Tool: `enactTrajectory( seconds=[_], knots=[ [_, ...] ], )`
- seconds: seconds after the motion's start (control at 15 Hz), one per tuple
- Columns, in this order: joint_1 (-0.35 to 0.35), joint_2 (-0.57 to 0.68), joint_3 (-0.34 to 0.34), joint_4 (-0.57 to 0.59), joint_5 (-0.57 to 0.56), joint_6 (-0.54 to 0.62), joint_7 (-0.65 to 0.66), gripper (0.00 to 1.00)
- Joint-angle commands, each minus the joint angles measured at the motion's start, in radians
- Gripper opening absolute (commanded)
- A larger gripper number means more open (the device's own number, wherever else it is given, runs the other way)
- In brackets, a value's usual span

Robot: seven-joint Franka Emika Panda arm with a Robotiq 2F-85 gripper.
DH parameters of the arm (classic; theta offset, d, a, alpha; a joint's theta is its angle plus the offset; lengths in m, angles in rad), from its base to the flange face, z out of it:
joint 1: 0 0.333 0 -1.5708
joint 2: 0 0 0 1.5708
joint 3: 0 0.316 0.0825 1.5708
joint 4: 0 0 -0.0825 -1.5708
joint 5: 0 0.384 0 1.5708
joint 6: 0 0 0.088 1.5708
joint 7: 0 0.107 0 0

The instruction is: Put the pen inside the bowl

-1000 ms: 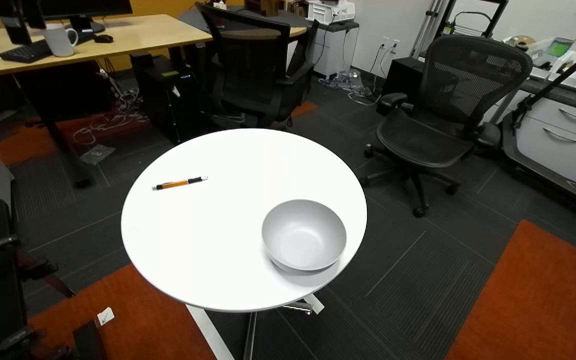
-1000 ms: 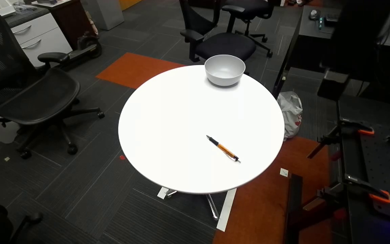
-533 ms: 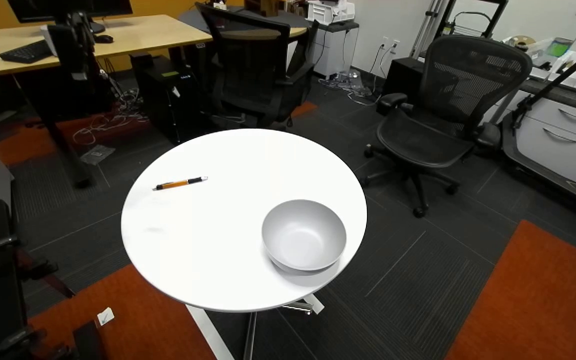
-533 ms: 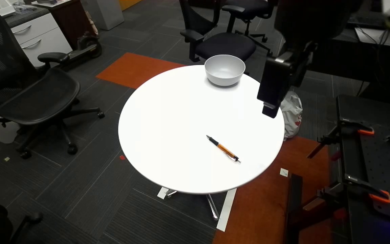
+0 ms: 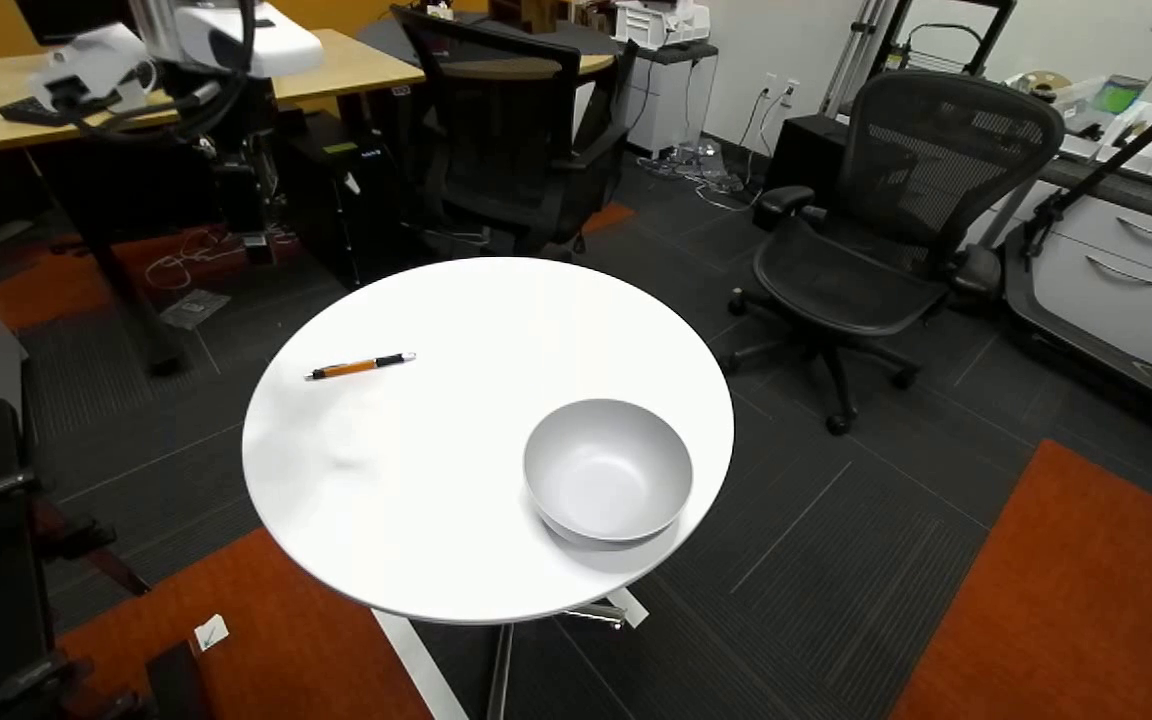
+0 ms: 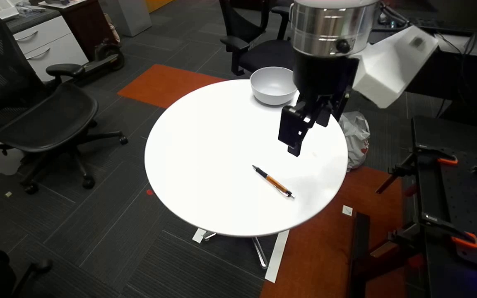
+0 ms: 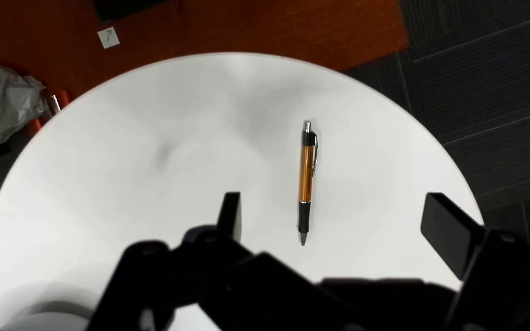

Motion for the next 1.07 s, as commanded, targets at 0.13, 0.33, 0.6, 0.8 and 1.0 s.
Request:
enactTrajectory(
  seconds=[0.13, 0.33, 0.6, 0.8, 1.0],
  knots=[
    [0.022, 0.086, -0.041, 0.033, 0.014, 0.033, -0.006, 1.0],
    [0.026, 0.114, -0.05, 0.042, 0.016, 0.034, -0.007, 1.0],
    [0.047, 0.091, -0.064, 0.035, -0.058, 0.029, 0.089, 1.0],
    [0.069, 0.112, -0.087, 0.052, -0.182, 0.073, 0.23, 1.0],
    [0.073, 0.15, -0.1, 0.052, -0.234, 0.134, 0.313, 1.0]
  ],
)
